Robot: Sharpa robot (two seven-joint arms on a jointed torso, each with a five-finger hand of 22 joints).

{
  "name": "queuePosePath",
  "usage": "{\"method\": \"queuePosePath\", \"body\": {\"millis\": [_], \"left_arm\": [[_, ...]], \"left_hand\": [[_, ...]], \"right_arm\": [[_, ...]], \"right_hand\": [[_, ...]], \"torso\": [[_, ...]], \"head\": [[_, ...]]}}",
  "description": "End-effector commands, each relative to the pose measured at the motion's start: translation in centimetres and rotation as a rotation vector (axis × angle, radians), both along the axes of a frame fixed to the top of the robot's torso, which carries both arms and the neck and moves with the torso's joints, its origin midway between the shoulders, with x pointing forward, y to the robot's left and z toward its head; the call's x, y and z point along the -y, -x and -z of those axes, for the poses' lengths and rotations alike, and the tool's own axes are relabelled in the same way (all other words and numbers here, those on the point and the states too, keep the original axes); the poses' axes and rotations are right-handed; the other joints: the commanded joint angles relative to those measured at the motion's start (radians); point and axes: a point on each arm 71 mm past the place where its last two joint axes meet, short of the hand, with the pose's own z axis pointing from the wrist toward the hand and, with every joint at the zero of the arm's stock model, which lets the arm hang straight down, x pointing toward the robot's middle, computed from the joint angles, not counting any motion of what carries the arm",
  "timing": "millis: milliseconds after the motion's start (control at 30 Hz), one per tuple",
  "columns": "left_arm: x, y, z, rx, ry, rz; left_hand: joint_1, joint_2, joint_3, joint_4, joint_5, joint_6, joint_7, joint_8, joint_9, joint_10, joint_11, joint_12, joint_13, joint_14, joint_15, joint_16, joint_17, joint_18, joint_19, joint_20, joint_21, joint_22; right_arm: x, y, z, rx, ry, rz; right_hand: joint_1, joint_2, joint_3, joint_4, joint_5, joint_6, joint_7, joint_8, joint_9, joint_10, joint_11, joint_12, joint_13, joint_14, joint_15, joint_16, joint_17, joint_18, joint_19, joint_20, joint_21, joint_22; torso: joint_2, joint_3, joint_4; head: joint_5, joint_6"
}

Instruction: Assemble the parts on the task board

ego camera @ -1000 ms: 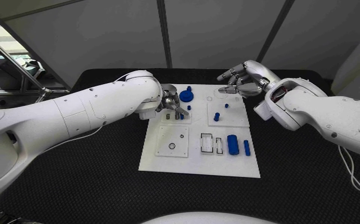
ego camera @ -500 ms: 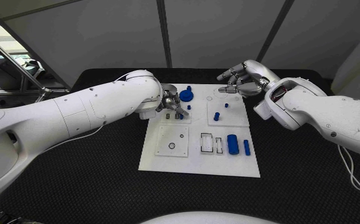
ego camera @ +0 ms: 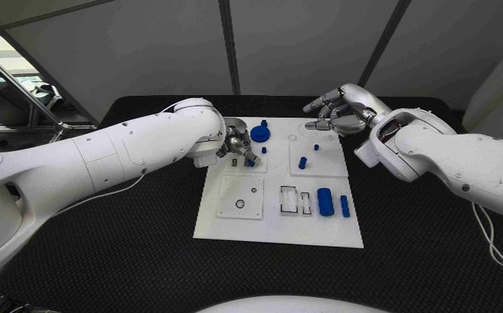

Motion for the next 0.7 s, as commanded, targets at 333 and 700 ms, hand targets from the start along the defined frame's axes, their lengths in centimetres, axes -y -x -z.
{"method": "queuePosePath", "body": {"millis": [333,700], "left_arm": [[-0.22,0.36,0.00,-0.027,0.035,0.007],[-0.53,0.70,-0.65,0.027,0.092,-0.016]], "left_hand": [[0.046,-0.025,0.290,0.013,0.035,0.021,0.010,-0.053,0.001,0.012,0.003,-0.029,0.157,0.107,0.001,0.002,0.263,0.006,-0.001,0.002,-0.003,0.010],[-0.040,-0.083,0.518,-0.043,0.035,0.044,0.011,-0.058,0.038,0.019,0.007,-0.029,0.160,0.107,0.001,0.002,0.263,0.003,0.007,0.003,0.001,0.027]], "right_arm": [[0.20,-0.03,-0.21,0.015,-0.002,0.001],[0.34,-0.06,-0.24,0.020,-0.004,0.004]], "right_hand": [[-0.034,0.003,0.005,0.006,0.000,0.006,-0.001,-0.004,-0.002,0.009,0.002,0.000,-0.005,0.010,0.000,-0.011,0.003,0.017,0.007,0.001,-0.009,-0.002],[-0.039,0.002,0.004,0.008,-0.002,0.006,-0.001,-0.004,-0.002,0.009,0.002,0.001,-0.006,0.011,0.000,-0.012,0.004,0.017,0.007,0.002,-0.011,-0.004]], "torso": [[0.000,0.0004,-0.0002],[0.000,0.0009,0.0016]], "head": [[0.004,-0.002],[0.008,-0.002]]}}
